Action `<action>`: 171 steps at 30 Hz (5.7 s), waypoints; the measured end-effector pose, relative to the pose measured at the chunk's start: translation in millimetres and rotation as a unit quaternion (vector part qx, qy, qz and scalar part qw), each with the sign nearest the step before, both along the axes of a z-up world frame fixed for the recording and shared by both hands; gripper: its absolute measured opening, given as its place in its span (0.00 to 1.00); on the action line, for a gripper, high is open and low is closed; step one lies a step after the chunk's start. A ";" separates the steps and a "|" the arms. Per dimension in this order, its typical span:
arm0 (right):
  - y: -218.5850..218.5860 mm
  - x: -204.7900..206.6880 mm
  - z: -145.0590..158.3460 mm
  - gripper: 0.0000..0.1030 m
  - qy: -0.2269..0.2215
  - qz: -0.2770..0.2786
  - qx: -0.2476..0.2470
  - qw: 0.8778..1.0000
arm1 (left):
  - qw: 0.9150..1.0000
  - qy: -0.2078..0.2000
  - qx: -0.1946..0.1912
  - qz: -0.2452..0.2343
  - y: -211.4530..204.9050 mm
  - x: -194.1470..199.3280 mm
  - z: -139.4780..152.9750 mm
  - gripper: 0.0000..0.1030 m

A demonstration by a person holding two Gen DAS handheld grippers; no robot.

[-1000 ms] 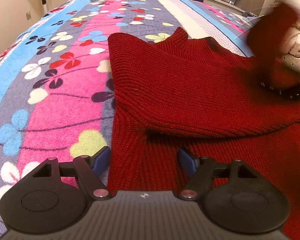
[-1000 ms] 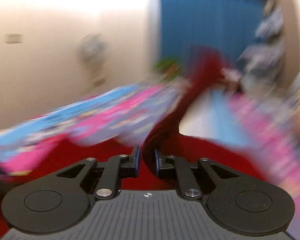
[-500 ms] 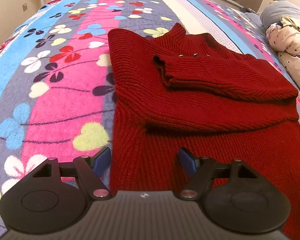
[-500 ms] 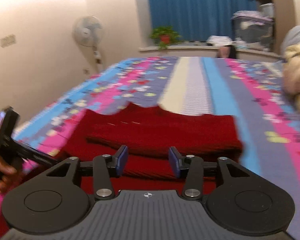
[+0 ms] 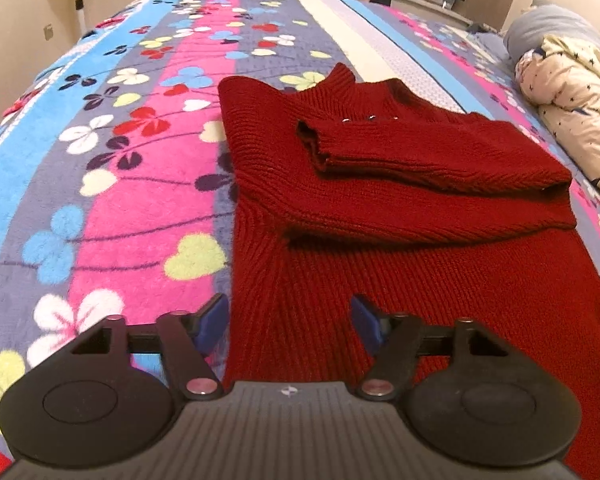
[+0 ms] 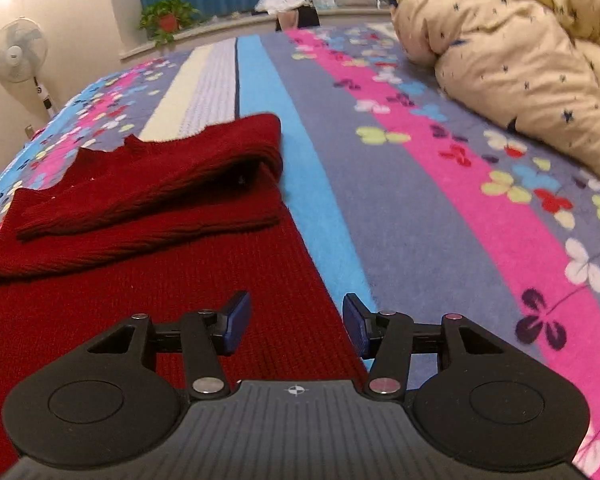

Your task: Fold small clothes

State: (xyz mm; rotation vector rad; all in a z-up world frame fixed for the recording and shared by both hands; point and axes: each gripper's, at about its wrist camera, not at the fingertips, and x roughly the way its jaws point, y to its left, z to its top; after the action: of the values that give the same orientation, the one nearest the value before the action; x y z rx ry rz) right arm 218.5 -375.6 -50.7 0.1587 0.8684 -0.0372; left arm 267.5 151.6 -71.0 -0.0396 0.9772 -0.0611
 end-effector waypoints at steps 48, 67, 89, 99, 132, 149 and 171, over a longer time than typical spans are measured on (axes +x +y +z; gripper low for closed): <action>-75.9 -120.6 -26.2 0.66 0.091 -0.005 0.041 0.995 | 0.992 -0.002 -0.084 0.099 28.4 -234.6 -17.5 0.55; -82.4 -120.9 -22.6 0.57 0.081 0.003 0.080 0.993 | 0.979 -0.055 -0.167 0.107 38.5 -249.8 -5.9 0.48; -83.2 -123.0 -25.6 0.60 0.084 -0.012 0.063 0.994 | 0.987 -0.027 -0.119 0.106 28.6 -244.2 -16.9 0.50; -75.0 -124.4 -24.6 0.31 0.085 0.031 0.098 0.991 | 0.986 -0.034 -0.128 0.102 28.0 -247.5 -12.7 0.35; -107.3 -160.7 55.9 0.05 -0.075 0.023 0.201 0.976 | 0.986 -0.132 -0.096 0.032 -1.9 -276.3 41.3 0.10; -170.5 -296.7 122.0 0.04 -0.204 -0.017 0.315 0.927 | 0.951 -0.170 -0.258 -0.016 68.4 -365.5 153.3 0.10; -132.4 -39.0 4.9 0.04 -0.001 -0.067 0.211 0.975 | 0.966 0.034 -0.217 0.134 103.5 -115.7 26.5 0.11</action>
State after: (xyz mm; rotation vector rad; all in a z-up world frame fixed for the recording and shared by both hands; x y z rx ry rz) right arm 179.5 -508.1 -45.8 0.6160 0.8547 0.0224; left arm 151.8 255.1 -44.5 -0.5796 1.0046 -0.0232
